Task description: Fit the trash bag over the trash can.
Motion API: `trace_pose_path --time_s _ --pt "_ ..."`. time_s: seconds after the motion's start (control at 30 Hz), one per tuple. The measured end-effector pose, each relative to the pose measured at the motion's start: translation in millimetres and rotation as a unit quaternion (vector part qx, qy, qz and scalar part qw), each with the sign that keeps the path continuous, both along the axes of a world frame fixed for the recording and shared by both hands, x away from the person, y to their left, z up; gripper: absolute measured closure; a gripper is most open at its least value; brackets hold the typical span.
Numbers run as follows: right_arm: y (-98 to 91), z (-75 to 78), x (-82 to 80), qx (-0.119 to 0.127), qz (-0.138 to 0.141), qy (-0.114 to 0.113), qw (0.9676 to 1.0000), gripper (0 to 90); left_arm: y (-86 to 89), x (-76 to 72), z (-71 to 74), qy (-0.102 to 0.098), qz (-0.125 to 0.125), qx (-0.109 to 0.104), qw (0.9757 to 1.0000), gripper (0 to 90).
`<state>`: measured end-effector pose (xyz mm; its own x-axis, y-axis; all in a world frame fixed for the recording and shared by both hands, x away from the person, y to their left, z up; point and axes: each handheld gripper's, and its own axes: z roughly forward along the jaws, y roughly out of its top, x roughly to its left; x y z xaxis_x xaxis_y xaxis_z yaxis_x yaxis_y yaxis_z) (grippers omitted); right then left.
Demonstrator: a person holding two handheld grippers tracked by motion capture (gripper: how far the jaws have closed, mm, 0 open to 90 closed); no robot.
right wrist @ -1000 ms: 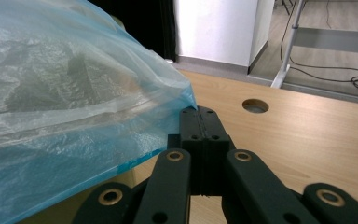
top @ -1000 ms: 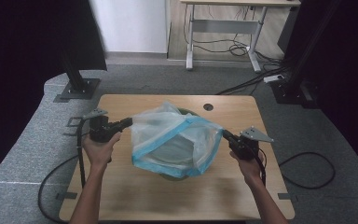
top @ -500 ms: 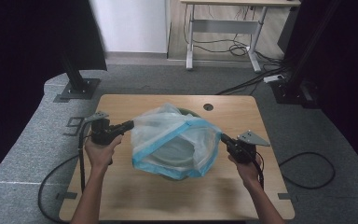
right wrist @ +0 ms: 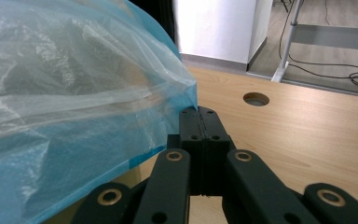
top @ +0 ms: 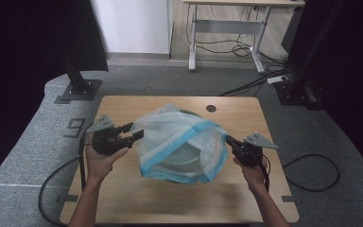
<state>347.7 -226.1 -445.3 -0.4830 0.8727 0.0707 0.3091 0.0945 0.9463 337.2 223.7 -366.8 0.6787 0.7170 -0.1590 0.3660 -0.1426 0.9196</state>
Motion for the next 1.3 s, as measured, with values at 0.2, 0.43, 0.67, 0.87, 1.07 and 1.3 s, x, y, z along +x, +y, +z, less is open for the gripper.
trace_pose_path --time_s 0.2,0.43,0.67,0.87,1.07,1.3 --pt "-7.9 -0.9 0.7 0.007 -0.013 0.005 0.9999 88.6 11.0 -10.1 1.5 -0.003 0.012 -0.003 0.9999 42.3" --pt "-9.6 -0.1 -1.1 0.010 -0.016 0.003 0.9998 88.7 -5.5 -32.2 -2.4 0.002 -0.039 0.020 0.9990 38.5" --pt "-8.6 -2.3 -3.6 0.011 -0.016 0.003 0.9998 88.6 -25.4 -33.5 -16.1 0.029 -0.063 0.045 0.9966 29.0" --pt "-11.2 -4.6 -4.7 0.016 -0.016 0.006 0.9997 88.7 -33.4 -32.0 -24.0 0.037 -0.062 0.065 0.9953 30.9" --pt "-13.2 -5.0 -7.4 0.021 -0.017 0.005 0.9996 88.7 -32.9 -36.7 -23.8 0.032 -0.069 0.061 0.9952 53.8" --pt "-14.6 -2.6 -9.1 0.024 -0.015 0.004 0.9996 88.6 -31.8 -41.4 -18.5 0.030 -0.087 0.065 0.9936 83.3"
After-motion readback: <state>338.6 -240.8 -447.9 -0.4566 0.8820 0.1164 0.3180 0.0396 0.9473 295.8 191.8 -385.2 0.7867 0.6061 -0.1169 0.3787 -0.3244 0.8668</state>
